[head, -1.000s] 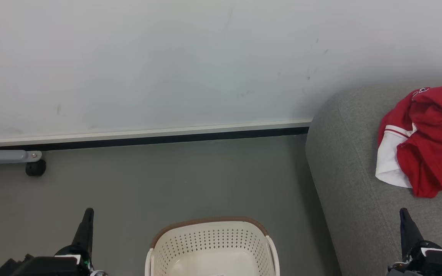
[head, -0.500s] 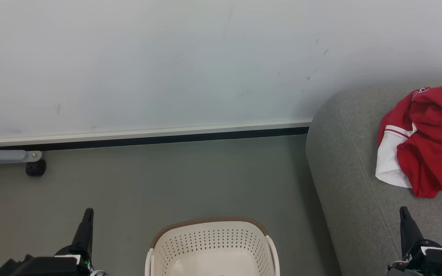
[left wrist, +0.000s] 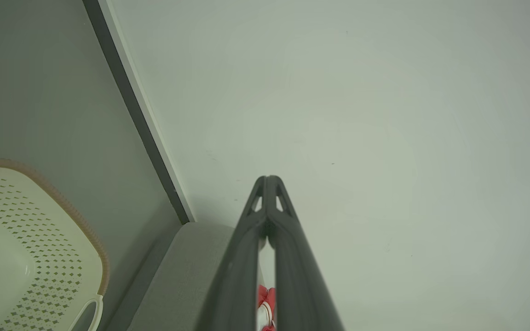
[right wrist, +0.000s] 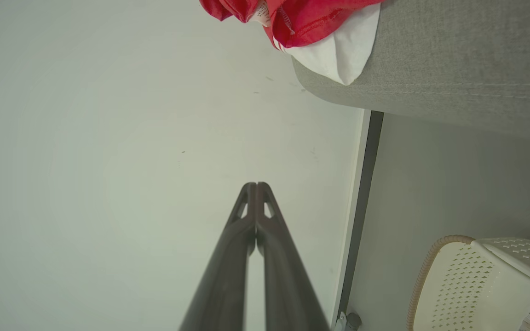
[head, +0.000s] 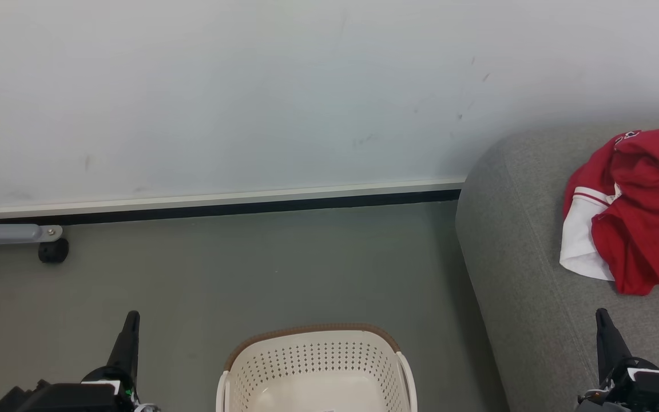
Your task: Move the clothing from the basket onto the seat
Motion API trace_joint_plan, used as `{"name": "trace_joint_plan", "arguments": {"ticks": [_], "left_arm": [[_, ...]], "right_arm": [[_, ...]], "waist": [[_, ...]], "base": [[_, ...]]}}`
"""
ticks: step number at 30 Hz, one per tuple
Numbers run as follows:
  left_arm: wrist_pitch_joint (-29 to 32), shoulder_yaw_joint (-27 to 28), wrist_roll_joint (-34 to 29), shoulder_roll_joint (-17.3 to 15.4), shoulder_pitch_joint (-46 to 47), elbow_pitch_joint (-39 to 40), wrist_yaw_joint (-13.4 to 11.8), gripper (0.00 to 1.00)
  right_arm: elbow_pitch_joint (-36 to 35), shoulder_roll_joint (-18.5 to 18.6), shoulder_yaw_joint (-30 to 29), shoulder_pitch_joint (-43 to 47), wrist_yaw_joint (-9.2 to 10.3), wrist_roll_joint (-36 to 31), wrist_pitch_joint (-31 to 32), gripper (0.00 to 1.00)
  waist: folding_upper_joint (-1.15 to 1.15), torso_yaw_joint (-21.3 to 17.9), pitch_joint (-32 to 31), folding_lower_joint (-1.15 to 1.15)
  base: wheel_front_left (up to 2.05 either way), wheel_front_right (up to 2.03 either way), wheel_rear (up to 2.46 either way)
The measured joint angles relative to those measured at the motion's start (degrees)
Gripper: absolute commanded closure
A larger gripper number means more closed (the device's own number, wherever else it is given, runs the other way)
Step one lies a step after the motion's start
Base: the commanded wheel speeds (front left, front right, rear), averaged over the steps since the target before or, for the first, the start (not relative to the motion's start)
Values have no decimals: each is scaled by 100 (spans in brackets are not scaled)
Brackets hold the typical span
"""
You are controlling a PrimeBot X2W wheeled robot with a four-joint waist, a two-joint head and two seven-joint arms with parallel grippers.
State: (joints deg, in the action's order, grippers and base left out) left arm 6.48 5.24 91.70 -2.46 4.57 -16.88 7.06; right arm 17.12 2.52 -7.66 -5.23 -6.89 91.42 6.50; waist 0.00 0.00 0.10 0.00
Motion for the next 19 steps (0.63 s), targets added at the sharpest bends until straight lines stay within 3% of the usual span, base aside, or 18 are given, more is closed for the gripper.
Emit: {"name": "trace_joint_plan", "arguments": {"ticks": [19], "left_arm": [[0,0,0,0,0,-3,0,100]], "right_arm": [[0,0,1,0,0,1,0,100]], "waist": [[0,0,0,0]], "base": [[0,0,0]]}}
